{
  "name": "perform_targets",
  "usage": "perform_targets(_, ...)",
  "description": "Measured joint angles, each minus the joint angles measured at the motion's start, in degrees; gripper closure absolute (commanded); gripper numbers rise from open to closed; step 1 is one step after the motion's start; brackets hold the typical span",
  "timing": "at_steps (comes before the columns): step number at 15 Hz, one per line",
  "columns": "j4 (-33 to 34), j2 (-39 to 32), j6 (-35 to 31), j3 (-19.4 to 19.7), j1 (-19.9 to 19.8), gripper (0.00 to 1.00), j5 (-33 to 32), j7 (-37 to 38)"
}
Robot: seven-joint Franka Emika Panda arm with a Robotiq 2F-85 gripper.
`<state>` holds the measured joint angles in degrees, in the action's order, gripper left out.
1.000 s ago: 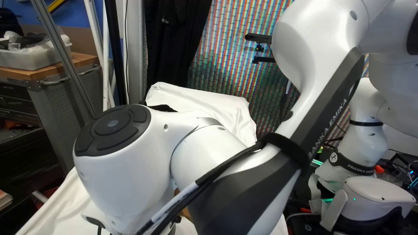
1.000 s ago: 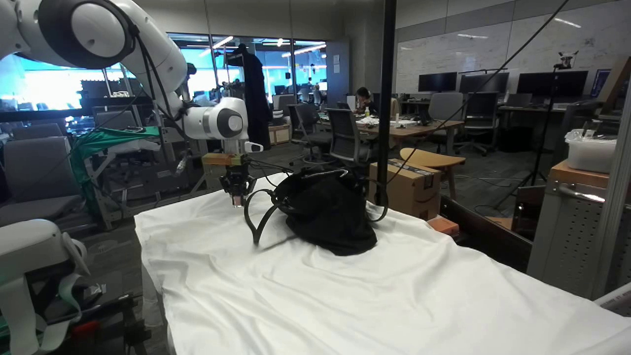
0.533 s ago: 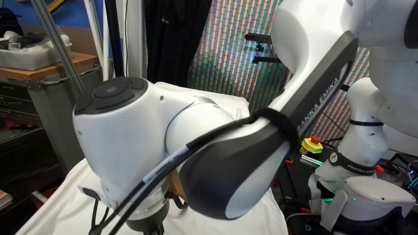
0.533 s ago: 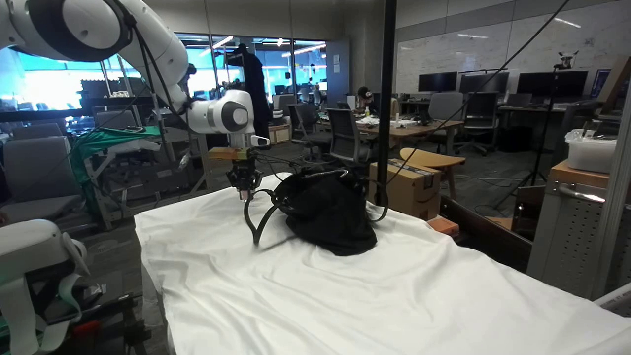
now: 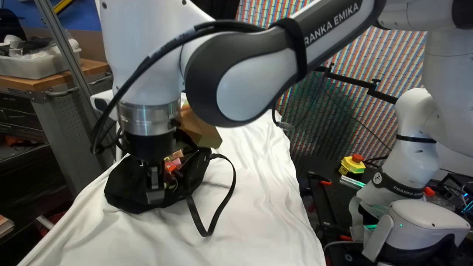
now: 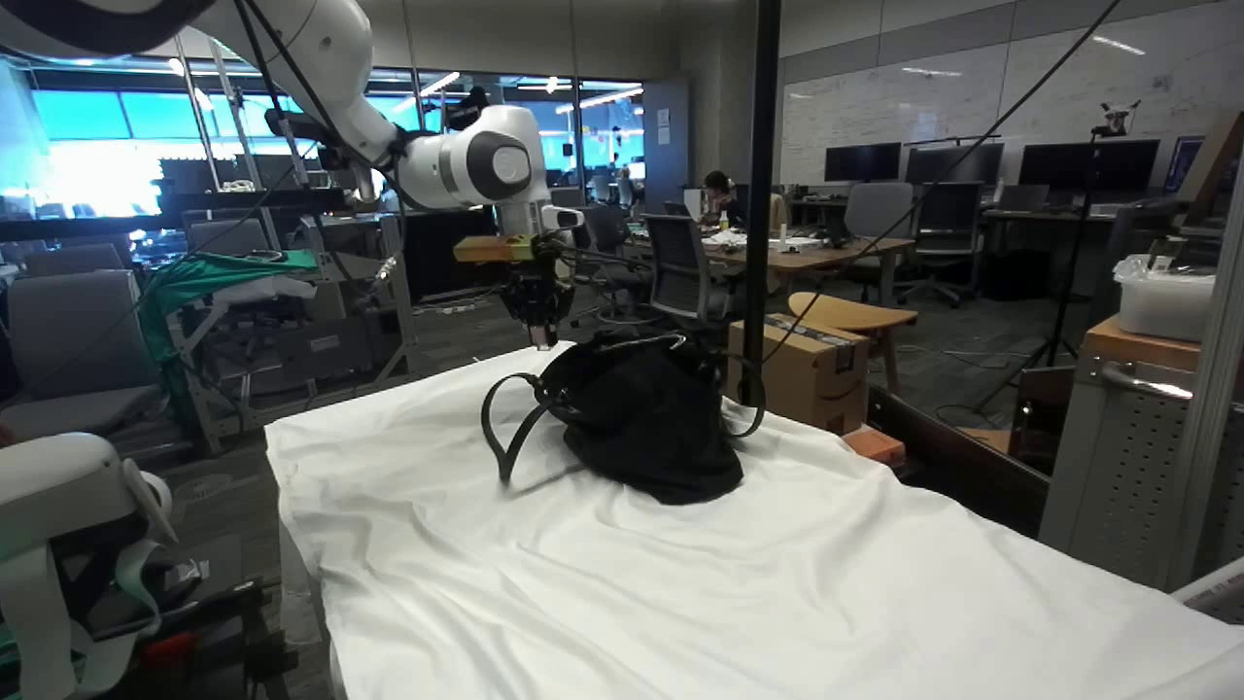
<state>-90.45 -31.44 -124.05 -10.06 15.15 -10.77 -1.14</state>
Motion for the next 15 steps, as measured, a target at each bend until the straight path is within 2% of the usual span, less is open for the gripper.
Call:
perform_targets(5,0.12,2.99,-0.09,2.61,-4.11,0.85,0.91,-0.24)
perform_targets(11,0.71,2.17,-0.78,6.16,-7.44,0.85,0.91,-0.14)
perform_targets(13,1.66,1.13,-1.39,7.17,-8.28,0.34,0.91,-0.07)
perform_targets(15,3.23,-0.25,-1.52,7.97,-9.01,0.32,0.91,-0.01)
